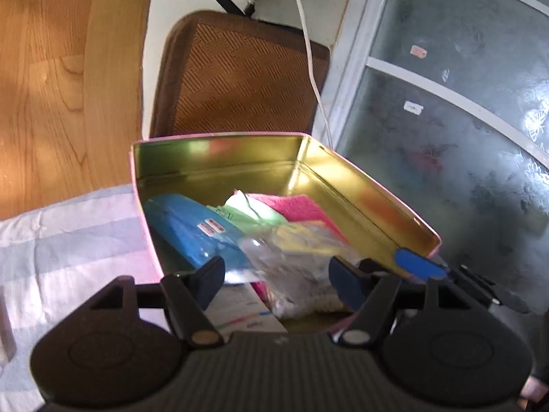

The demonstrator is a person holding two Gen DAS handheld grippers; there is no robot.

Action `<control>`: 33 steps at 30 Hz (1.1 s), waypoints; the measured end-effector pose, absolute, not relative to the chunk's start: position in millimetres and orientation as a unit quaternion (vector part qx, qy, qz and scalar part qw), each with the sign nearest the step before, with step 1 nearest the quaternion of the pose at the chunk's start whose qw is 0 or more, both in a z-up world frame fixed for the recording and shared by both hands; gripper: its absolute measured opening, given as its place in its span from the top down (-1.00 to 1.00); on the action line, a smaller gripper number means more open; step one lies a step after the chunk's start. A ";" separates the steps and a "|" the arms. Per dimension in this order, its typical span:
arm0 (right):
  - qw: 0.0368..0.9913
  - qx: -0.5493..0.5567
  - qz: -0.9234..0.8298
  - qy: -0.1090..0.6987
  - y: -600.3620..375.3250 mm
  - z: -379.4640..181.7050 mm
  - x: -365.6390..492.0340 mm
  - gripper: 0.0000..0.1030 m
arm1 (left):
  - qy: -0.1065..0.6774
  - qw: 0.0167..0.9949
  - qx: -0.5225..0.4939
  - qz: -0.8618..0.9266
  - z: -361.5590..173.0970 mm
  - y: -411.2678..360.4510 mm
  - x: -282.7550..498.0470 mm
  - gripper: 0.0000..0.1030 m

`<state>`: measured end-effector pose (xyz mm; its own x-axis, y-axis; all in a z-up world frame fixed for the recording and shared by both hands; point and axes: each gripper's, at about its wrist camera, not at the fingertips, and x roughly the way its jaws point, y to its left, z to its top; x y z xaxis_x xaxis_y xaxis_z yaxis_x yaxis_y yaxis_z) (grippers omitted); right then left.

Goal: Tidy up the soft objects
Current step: 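Place the keyring bag into the pink tin and open the left tool, then move the left tool to the yellow card pack and grasp it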

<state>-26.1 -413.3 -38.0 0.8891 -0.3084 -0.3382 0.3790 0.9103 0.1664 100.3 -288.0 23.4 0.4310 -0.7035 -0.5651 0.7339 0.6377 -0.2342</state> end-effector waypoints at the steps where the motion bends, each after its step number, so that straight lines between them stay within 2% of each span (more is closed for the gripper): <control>1: 0.964 0.136 -0.177 0.145 -419.4 -37.2 -30.9 -0.03 | 0.313 0.849 0.021 -0.425 26.9 -281.1 98.4 -0.35; 7: 0.968 0.156 -0.158 0.115 -404.0 -28.3 -44.1 -0.02 | 0.285 0.872 -0.001 -0.397 41.4 -223.7 96.8 -0.36; 13: 0.984 0.125 -0.045 0.120 -345.3 -16.4 -34.8 -0.02 | 0.306 0.897 -0.004 -0.319 10.5 -130.1 100.8 -0.36; 18: 0.979 0.072 0.081 0.172 -274.4 -21.6 -9.9 -0.03 | 0.344 0.921 0.003 -0.182 -26.0 -48.6 120.9 -0.36; 22: 0.962 0.047 0.129 0.236 -227.2 -40.2 34.8 -0.03 | 0.341 0.937 0.009 -0.070 -39.2 -4.6 135.7 -0.36; 24: 0.955 0.047 0.125 0.266 -210.4 -47.9 61.7 -0.06 | 0.345 0.938 -0.001 -0.025 -48.1 9.1 142.3 -0.34; 26: 0.948 0.056 0.122 0.288 -197.3 -54.6 89.7 -0.28 | 0.330 0.943 -0.034 -0.028 -46.9 19.4 141.6 -0.44; 27: 0.946 0.058 0.119 0.296 -191.2 -57.1 101.2 -0.29 | 0.336 0.941 -0.038 -0.021 -47.9 20.7 143.2 -0.39; 30: 0.942 0.047 0.120 0.311 -170.4 -61.2 132.0 -0.31 | 0.337 0.940 -0.043 -0.020 -46.7 24.5 143.9 -0.41; 33: 0.935 -0.009 0.116 0.334 -148.3 -72.5 150.6 -0.31 | 0.339 0.940 -0.038 -0.018 -46.8 20.8 141.9 -0.41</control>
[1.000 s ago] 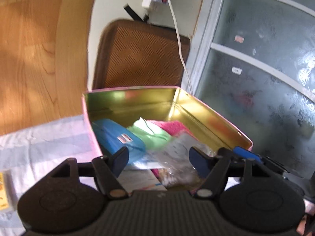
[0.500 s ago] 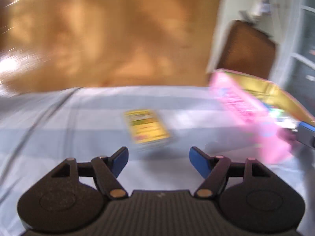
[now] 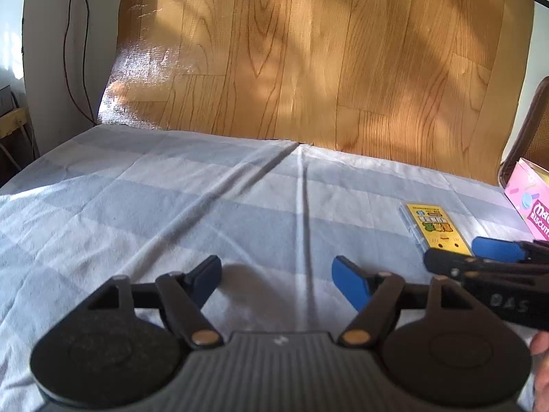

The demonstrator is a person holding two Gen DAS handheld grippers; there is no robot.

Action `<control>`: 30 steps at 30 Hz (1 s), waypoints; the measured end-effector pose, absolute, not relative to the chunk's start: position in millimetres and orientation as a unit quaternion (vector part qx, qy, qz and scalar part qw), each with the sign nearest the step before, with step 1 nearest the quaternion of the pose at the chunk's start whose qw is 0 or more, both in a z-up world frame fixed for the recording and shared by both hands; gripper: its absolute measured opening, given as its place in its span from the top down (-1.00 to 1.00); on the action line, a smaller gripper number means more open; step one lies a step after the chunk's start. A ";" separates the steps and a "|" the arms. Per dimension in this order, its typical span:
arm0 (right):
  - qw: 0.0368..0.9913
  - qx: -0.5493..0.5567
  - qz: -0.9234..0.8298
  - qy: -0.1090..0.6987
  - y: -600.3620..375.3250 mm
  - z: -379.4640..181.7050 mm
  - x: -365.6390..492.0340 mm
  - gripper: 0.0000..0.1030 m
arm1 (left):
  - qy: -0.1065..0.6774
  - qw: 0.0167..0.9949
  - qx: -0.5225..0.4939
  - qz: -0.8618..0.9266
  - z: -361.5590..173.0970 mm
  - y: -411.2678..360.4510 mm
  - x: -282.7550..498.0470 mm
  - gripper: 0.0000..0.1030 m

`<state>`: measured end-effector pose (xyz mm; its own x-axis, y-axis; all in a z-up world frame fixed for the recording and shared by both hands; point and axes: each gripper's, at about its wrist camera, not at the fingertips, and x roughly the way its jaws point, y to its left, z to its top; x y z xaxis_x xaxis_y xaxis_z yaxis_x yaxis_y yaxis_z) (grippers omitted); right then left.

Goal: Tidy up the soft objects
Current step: 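Move the left tool to the yellow card pack and grasp it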

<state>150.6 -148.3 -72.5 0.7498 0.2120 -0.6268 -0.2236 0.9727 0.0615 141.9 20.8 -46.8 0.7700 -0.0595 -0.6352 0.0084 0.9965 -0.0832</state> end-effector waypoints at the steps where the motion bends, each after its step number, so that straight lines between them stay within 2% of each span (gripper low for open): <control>1: 0.937 -0.018 0.114 0.329 -145.8 -71.7 149.0 -0.27 | 0.339 0.940 -0.036 -0.018 -46.7 20.0 141.6 -0.41; 2: 0.936 -0.019 0.116 0.331 -145.7 -70.0 146.5 -0.22 | 0.339 0.940 -0.036 -0.018 -46.7 19.9 141.5 -0.41; 14: 0.933 -0.008 0.143 0.330 -204.7 -61.5 31.5 -0.22 | 0.343 0.939 -0.014 -0.017 -48.9 13.1 142.6 -0.44; 23: 0.948 0.017 0.084 0.305 -251.9 -66.7 -53.9 -0.22 | 0.353 0.935 0.022 -0.015 -48.6 -5.9 135.2 -0.43; 30: 0.937 0.164 0.101 0.293 -290.8 -70.1 -50.4 -0.22 | 0.404 0.888 -0.024 -0.219 -27.3 -79.0 86.0 -0.31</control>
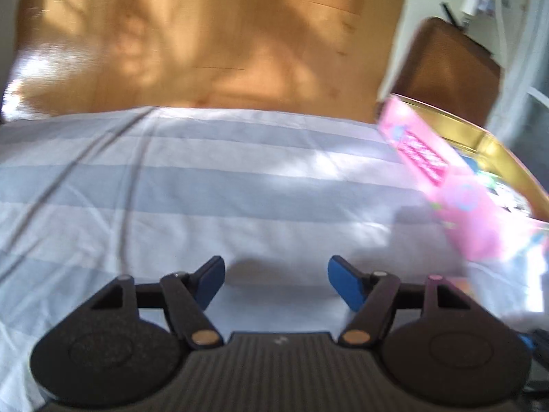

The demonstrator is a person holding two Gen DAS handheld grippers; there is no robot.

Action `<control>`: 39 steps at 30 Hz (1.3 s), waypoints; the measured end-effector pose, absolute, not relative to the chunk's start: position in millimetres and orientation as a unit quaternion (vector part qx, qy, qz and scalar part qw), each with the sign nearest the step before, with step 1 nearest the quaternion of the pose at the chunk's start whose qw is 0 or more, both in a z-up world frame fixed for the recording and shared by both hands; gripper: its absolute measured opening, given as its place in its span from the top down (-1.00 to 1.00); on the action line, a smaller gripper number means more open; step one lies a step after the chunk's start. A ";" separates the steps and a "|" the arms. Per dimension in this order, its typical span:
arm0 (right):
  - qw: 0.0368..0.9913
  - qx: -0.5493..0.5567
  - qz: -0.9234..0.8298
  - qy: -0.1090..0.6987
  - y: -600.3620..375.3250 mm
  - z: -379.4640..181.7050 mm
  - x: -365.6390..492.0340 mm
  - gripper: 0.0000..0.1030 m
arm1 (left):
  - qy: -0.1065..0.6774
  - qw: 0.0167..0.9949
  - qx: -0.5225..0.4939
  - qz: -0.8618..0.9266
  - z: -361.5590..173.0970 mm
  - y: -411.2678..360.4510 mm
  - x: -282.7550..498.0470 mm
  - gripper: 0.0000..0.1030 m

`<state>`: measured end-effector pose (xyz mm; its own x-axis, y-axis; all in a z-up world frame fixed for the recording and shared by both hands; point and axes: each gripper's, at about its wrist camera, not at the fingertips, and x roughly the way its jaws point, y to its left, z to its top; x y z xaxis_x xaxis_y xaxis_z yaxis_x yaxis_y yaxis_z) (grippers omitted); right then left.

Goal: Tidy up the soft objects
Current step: 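Move the left tool to the yellow card pack and grasp it, then drop the yellow card pack into the pink tin and release it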

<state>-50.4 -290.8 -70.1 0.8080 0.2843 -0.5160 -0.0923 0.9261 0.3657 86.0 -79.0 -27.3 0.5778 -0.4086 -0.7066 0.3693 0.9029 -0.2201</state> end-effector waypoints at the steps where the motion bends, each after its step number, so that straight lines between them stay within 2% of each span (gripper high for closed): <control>1: 0.935 0.178 0.104 0.290 -293.1 -71.2 -50.8 -0.22 | 0.416 0.873 -0.029 -0.253 -23.4 -91.9 80.3 -0.31; 4: 0.928 0.216 0.113 0.281 -300.5 -74.1 -54.7 -0.22 | 0.458 0.828 -0.049 -0.319 -21.1 -120.7 72.2 -0.23; 6: 0.928 0.222 0.118 0.276 -300.9 -75.6 -57.7 -0.22 | 0.483 0.807 -0.064 -0.334 -24.7 -132.8 72.8 -0.04; 9: 0.927 0.230 0.126 0.269 -306.0 -77.5 -64.0 -0.22 | 0.494 0.795 -0.071 -0.345 -33.3 -149.8 67.2 0.12; 11: 0.927 0.229 0.128 0.267 -306.8 -77.8 -67.2 -0.22 | 0.487 0.791 -0.071 -0.363 -32.2 -158.2 60.4 0.44; 17: 0.943 0.203 0.108 0.239 -316.4 -69.3 -83.0 -0.21 | 0.472 0.783 -0.066 -0.400 -12.4 -175.3 52.5 0.60; 22: 0.979 0.129 0.053 0.147 -335.5 -30.0 -84.0 -0.21 | 0.405 0.788 -0.054 -0.460 45.9 -213.5 57.1 0.60; 26: 0.986 0.117 0.006 0.121 -371.9 -13.8 -54.9 -0.21 | 0.365 0.793 -0.023 -0.487 71.6 -267.2 76.8 0.60; 30: 0.978 0.142 -0.014 0.154 -413.8 -10.6 3.5 -0.20 | 0.354 0.806 0.015 -0.475 74.2 -325.9 110.2 0.58; 34: 0.971 0.129 -0.040 0.196 -433.7 -17.2 54.9 -0.20 | 0.376 0.811 0.001 -0.448 58.7 -362.0 149.4 0.54; 37: 0.968 0.115 -0.061 0.214 -436.9 -26.9 75.2 -0.24 | 0.385 0.834 0.008 -0.396 41.8 -379.6 172.2 0.40; 38: 0.967 0.111 -0.065 0.222 -438.4 -29.5 78.3 -0.27 | 0.388 0.844 0.017 -0.370 36.8 -382.6 178.0 0.25; 39: 0.967 0.114 -0.070 0.215 -440.7 -31.6 74.1 -0.27 | 0.390 0.849 0.021 -0.355 32.5 -382.4 181.0 0.24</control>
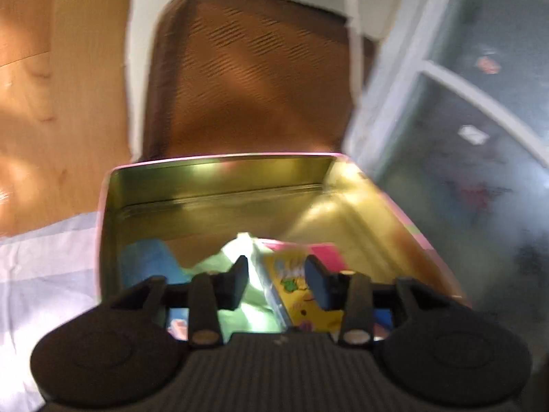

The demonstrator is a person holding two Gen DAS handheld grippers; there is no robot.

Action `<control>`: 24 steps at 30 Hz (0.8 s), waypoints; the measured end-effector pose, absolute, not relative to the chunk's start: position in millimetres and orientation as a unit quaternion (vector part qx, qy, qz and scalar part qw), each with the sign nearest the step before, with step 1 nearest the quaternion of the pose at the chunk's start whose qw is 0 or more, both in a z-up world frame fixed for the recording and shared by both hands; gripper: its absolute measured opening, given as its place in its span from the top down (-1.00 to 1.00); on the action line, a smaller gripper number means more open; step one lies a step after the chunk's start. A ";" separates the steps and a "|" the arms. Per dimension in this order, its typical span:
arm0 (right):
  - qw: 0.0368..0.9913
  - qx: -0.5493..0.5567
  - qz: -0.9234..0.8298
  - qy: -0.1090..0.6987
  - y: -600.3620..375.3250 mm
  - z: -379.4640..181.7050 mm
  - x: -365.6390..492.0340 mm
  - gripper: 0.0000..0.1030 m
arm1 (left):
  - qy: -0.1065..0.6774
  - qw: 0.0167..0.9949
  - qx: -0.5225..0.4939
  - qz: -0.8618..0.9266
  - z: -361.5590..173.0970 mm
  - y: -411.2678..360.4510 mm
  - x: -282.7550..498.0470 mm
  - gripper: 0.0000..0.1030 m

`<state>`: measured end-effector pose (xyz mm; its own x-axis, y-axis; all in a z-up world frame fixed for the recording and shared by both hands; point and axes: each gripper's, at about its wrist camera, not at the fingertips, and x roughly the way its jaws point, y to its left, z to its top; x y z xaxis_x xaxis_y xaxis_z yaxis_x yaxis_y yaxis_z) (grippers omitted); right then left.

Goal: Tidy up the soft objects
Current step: 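Drop the yellow card pack into the pink tin and release it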

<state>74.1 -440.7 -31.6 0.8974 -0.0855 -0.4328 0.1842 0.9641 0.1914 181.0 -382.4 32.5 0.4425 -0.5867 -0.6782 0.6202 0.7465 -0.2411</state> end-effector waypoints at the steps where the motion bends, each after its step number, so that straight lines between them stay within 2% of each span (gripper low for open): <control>1: 0.969 0.123 -0.070 0.200 -442.1 -32.7 65.5 -0.27 | 0.393 0.849 0.021 -0.352 28.9 -378.3 182.8 0.24; 6: 0.976 0.145 -0.077 0.144 -425.3 -36.6 7.2 -0.25 | 0.371 0.859 0.035 -0.352 29.6 -348.1 164.2 0.24; 10: 0.982 0.143 -0.088 0.089 -396.0 -27.7 -47.4 -0.25 | 0.338 0.876 0.079 -0.335 40.8 -319.7 119.0 0.15; 12: 0.982 0.145 -0.098 0.068 -381.9 -22.8 -72.8 -0.25 | 0.311 0.885 0.098 -0.332 47.0 -301.7 90.5 -0.06; 14: 0.981 0.157 -0.100 0.059 -372.6 -20.4 -94.1 -0.25 | 0.294 0.892 0.109 -0.326 53.1 -283.1 64.1 -0.17; 16: 0.979 0.166 -0.099 0.062 -364.4 -17.9 -107.9 -0.25 | 0.284 0.897 0.110 -0.320 56.3 -263.3 40.4 -0.37; 17: 0.979 0.164 -0.101 0.066 -358.8 -16.3 -114.5 -0.25 | 0.279 0.900 0.109 -0.316 57.5 -253.6 29.8 -0.53; 20: 0.977 0.168 -0.106 0.079 -346.9 -10.9 -127.1 -0.25 | 0.264 0.912 0.102 -0.295 59.5 -225.1 2.4 -0.62; 24: 0.972 0.187 -0.110 0.089 -329.2 -11.1 -147.5 -0.25 | 0.260 0.923 0.081 -0.271 55.3 -189.4 -26.9 -0.99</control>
